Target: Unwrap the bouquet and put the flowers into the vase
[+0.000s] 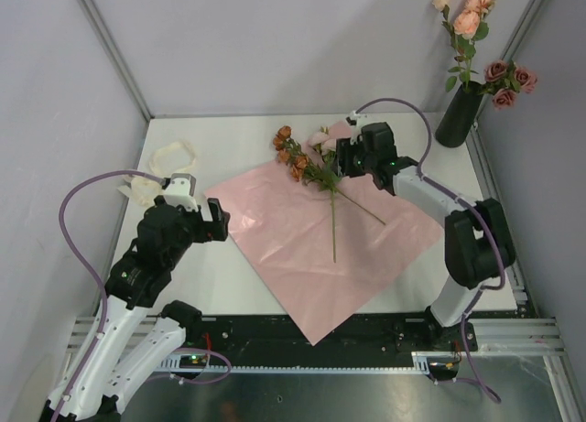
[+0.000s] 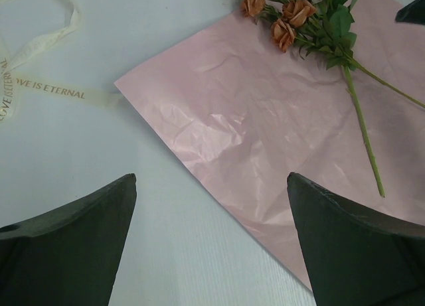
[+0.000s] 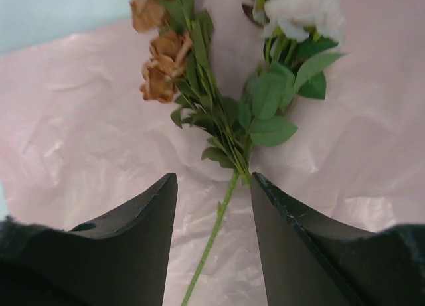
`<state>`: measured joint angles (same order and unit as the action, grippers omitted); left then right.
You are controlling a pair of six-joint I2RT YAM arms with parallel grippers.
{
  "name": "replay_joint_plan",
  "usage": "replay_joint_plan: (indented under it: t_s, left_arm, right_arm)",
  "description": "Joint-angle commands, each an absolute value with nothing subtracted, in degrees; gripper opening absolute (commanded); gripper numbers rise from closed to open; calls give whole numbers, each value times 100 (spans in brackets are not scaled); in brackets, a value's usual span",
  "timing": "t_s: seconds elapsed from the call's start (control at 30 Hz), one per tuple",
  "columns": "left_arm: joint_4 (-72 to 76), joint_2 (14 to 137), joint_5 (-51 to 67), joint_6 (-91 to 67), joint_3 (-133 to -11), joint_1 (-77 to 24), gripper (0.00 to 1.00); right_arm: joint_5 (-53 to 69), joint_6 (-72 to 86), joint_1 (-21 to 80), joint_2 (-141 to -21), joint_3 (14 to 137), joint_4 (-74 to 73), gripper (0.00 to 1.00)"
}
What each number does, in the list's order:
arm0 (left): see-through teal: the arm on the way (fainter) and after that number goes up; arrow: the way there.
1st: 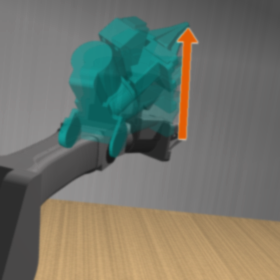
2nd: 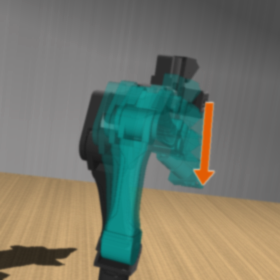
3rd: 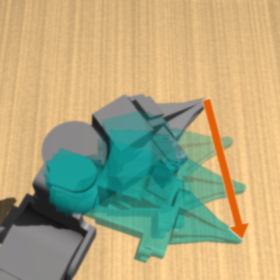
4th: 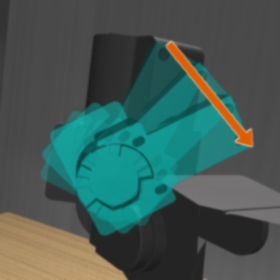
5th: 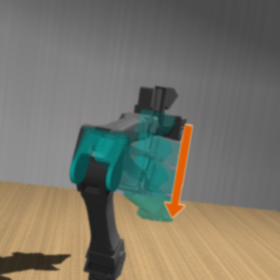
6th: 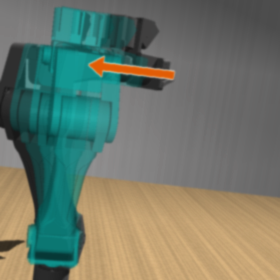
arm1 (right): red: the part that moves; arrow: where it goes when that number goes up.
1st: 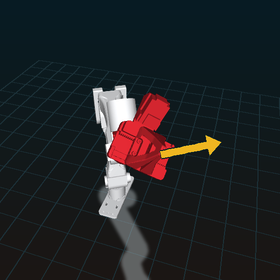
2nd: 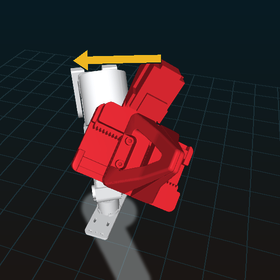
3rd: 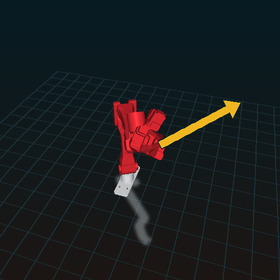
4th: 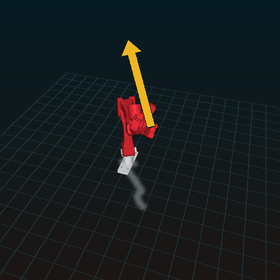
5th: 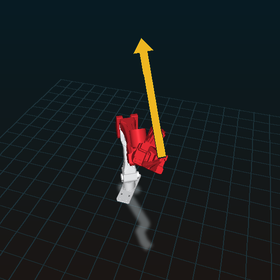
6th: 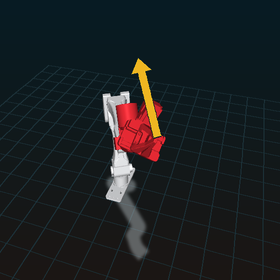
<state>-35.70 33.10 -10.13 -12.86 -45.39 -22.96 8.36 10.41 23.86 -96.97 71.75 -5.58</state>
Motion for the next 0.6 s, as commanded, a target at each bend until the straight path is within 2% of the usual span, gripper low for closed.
replay_joint_plan:
  t_s: [0.0, 0.27, 0.57]
  left_arm:
    - [-3404, 3325, -929, -1180, -4509, -2268, 100]
    - [-3395, 3375, -927, -1178, -4501, -2273, 100]
    - [-3396, 3425, -972, -1169, -4499, -2276, 100]
  right_arm:
    - [1290, 799, 2356, -10225, 7583, -627, 53]
    - [1791, 514, 2249, -11316, 8483, -1494, 50]
    - [1679, 395, 2267, -11793, 8929, -1680, 45]
